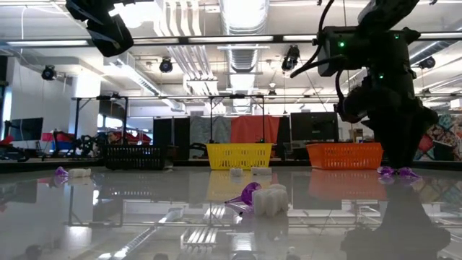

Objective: Sort Halloween decoration
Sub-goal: Put the violet hat toy into the black bin

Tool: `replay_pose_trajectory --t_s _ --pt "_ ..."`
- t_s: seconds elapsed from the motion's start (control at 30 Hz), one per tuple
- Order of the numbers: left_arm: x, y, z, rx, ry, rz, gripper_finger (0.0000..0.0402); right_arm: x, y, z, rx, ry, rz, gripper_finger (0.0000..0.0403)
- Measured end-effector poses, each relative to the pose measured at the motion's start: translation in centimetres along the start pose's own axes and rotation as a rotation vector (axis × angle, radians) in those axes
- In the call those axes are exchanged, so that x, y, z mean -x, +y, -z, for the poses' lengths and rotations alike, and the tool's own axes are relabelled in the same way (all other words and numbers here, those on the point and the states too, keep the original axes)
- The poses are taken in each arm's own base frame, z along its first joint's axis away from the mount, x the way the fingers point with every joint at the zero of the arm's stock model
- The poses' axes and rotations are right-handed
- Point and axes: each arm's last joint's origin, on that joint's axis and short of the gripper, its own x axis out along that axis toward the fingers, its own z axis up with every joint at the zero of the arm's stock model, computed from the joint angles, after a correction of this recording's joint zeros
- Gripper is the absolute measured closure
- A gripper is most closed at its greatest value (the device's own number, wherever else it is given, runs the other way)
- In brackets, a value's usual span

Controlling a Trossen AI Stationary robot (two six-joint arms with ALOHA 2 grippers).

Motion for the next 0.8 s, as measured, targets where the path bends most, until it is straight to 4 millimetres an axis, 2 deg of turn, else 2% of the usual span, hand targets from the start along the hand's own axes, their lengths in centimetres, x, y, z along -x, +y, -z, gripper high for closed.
replay_pose_trajectory --t_s 0.57,0.7,0.8 --pt "0.0 0.1 0.0 0.004 -0.004 -0.024 0.0294 -1.6 -0.5 1.2 -0.027 0.001 0.013 0.0277" --pt "0.0 0.1 0.0 0.004 -0.003 -0.025 0.0294 -1.6 -0.5 1.2 -0.023 -0.009 0.017 0.0301" --pt "-0.1 0.1 0.0 0.004 -0.002 -0.025 0.0294 -1.8 -0.5 1.2 -0.023 -0.007 0.02 0.0334"
